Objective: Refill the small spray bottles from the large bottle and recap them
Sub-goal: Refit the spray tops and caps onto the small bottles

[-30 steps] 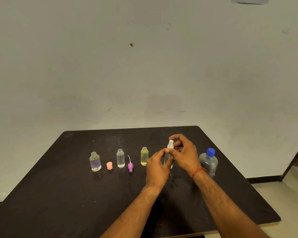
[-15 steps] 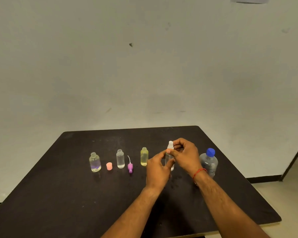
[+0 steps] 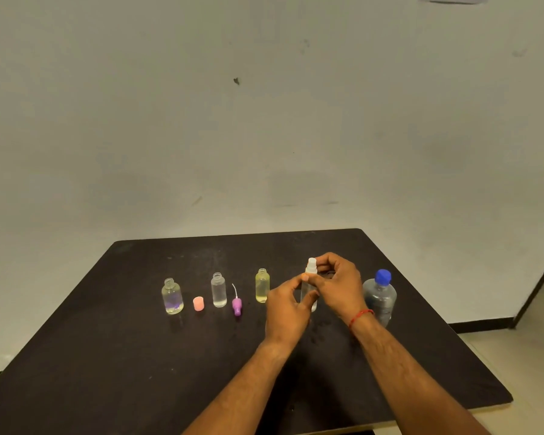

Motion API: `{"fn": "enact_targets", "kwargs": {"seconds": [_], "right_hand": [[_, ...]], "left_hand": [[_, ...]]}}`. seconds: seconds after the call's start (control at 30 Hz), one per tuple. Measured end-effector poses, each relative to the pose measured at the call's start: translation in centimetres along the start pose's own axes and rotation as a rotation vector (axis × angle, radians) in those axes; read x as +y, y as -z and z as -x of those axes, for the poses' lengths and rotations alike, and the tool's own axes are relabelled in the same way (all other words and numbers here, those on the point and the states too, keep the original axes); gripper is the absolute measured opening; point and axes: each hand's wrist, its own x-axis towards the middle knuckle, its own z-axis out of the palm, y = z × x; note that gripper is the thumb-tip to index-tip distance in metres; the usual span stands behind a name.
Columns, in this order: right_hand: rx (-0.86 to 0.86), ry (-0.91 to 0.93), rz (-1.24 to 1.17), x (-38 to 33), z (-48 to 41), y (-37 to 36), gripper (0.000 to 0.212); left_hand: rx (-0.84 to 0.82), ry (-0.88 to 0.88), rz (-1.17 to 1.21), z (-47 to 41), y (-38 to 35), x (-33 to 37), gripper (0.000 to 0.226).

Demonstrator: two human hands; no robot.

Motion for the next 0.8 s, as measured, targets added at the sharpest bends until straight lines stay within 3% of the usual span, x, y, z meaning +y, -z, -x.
{"fn": "enact_targets", "kwargs": {"seconds": [0.07,0.2,0.27,0.5,0.7,0.8], "right_hand": [[-0.050,0.024,0.011,0.0,-0.1,0.4,0.026],[-0.312,0.040,-0.151,-0.4,-0.5,1.9,0.033],[-0.289,0.035,-0.157,-0.4,-0.5,1.9,0.032],[0.040,-0.044,-0.009,0.0,0.8,-0.3,0.022],[-0.241,-0.012,-0.144,0.2,0.0,1.3,0.030],[-0.143,-0.012,-0.089,0.3,-0.2,1.0,0.025]], "left_hand": [[-0.010,0.001,-0.002,0.0,0.2,0.0,0.039],[-0.070,0.000,0.015,-0.1,1.2,0.4,0.039],[-0.083,-0.009,0.003,-0.1,1.3,0.6,0.035],[-0.034,-0.027,-0.027,0.5,0.3,0.7,0.027],[-0.077,-0.047,-0.043,0.1,1.0,0.5,0.031],[-0.067,-0.055,-0.046,0.1,0.9,0.6,0.030]]}}
